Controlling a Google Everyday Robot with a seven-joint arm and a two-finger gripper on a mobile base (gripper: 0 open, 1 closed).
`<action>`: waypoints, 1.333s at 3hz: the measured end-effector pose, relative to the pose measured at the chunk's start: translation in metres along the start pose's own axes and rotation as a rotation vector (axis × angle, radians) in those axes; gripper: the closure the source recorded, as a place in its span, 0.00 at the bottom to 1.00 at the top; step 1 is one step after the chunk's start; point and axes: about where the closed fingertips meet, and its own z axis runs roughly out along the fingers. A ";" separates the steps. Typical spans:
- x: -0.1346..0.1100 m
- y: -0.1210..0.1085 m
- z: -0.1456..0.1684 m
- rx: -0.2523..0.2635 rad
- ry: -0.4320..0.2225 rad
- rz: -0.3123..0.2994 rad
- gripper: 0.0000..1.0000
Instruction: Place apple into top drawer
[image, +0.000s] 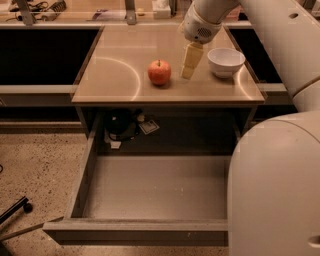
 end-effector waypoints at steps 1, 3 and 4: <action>0.000 0.000 0.000 0.000 0.000 0.000 0.00; -0.019 -0.028 0.041 -0.026 -0.035 -0.052 0.00; -0.026 -0.035 0.070 -0.061 -0.059 -0.061 0.00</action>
Offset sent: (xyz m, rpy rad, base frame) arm 0.0573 0.0280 -0.0065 0.0113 -0.0064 0.0745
